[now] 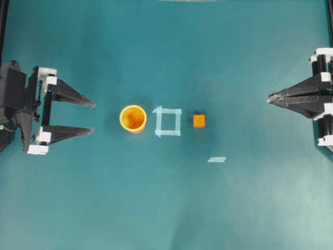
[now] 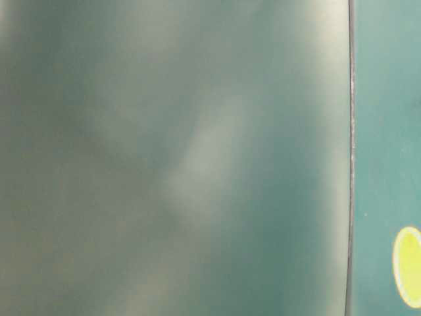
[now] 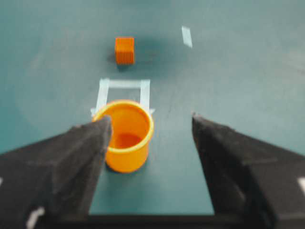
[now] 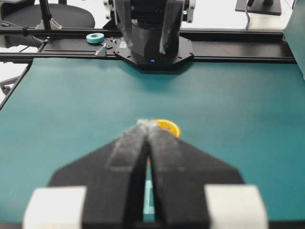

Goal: Move the cup to the right with left arm.
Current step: 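Move the open left gripper rightward to surround the orange cup, then close the left gripper around the orange cup's body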

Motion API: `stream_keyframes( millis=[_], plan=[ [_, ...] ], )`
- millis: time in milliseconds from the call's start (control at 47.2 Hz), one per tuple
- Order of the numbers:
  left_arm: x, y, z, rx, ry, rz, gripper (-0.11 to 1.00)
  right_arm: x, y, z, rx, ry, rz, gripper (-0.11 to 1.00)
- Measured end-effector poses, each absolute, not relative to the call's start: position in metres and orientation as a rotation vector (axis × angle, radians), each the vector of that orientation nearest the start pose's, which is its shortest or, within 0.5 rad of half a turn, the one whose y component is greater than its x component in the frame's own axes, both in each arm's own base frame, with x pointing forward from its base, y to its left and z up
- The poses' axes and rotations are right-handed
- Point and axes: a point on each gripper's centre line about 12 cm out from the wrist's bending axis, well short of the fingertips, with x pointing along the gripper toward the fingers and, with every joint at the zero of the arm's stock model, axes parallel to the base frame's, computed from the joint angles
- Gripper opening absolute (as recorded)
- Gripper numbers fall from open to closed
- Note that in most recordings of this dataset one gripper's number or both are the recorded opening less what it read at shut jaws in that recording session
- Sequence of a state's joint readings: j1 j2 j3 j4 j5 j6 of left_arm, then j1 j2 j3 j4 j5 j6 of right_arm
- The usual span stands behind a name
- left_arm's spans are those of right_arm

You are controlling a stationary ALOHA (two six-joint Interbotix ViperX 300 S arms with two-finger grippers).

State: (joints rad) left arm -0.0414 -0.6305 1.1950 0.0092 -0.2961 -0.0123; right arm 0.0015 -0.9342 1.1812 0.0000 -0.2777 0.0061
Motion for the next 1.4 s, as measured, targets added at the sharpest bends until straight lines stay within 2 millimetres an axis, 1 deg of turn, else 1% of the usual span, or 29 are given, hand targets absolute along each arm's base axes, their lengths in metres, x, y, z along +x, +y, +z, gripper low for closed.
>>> stream_keyframes(
  millis=[42, 169, 402, 656, 868, 1059, 1249, 1397],
  plan=[
    [0.24, -0.01, 0.21, 0.002, 0.278, -0.043, 0.72, 0.203, 0.0, 0.285, 0.006, -0.035, 0.002, -0.01],
    [0.243, -0.01, 0.2, 0.002, 0.299, -0.044, 0.71, 0.203, 0.0, 0.286, 0.005, -0.037, 0.002, -0.01],
    [0.247, -0.01, 0.173, 0.001, 0.313, -0.043, 0.71, 0.204, 0.0, 0.285, 0.006, -0.028, 0.0, -0.01],
    [0.26, -0.004, 0.139, -0.005, 0.359, -0.018, 0.71, 0.204, 0.0, 0.288, 0.005, -0.029, 0.002, -0.01],
    [0.274, -0.004, 0.118, -0.005, 0.411, -0.016, 0.71, 0.204, 0.0, 0.288, 0.006, -0.02, 0.002, -0.01],
    [0.285, 0.001, 0.104, -0.009, 0.448, 0.0, 0.71, 0.204, 0.0, 0.291, 0.006, -0.026, 0.002, -0.01],
    [0.294, 0.006, 0.101, -0.013, 0.431, 0.017, 0.71, 0.204, 0.0, 0.291, 0.005, -0.028, 0.002, -0.01],
    [0.299, 0.005, 0.094, -0.013, 0.448, 0.015, 0.71, 0.204, 0.0, 0.292, 0.002, -0.029, 0.002, -0.01]
  ],
)
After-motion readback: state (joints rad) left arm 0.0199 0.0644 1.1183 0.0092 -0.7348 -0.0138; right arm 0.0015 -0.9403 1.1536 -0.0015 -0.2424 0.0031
